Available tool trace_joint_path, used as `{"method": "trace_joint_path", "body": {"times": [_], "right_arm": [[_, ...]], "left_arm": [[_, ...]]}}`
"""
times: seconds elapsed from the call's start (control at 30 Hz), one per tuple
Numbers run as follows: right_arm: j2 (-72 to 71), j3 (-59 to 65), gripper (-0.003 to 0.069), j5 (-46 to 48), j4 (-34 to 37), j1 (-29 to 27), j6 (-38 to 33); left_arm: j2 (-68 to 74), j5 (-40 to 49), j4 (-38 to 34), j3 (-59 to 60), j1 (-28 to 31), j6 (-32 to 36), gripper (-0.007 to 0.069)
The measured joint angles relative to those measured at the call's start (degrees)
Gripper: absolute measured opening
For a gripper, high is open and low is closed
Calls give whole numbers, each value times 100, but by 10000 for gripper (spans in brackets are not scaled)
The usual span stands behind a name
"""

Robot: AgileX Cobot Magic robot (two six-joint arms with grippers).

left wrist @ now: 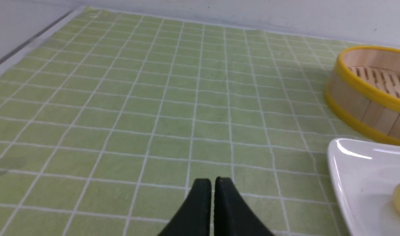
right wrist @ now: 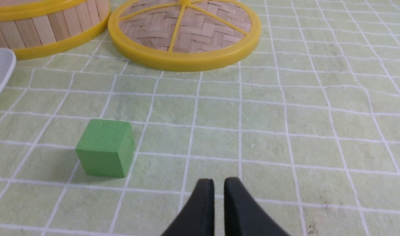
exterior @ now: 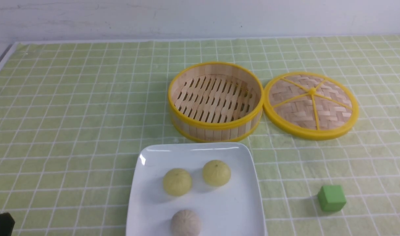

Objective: Put the steamed buns into the plate on the green tablecloth.

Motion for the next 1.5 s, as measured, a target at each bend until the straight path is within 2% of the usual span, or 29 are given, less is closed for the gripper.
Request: {"method": "trace_joint_path", "body": {"times": [0.2, 0.77, 1.0, 1.5], "right_arm": [[0, 0, 83, 0, 0, 0, 0], [0, 0, 106, 0, 0, -1, 0], [0, 0, 113, 0, 0, -1, 0], [0, 0, 120, 0, -6, -1, 0]], "left_arm": [[-117, 766, 30, 11, -149, 83, 54], [-122, 810, 30, 1, -208, 122, 57], [-122, 810, 43, 1, -481, 122, 69], [-122, 810, 45, 1, -494, 122, 81]]}}
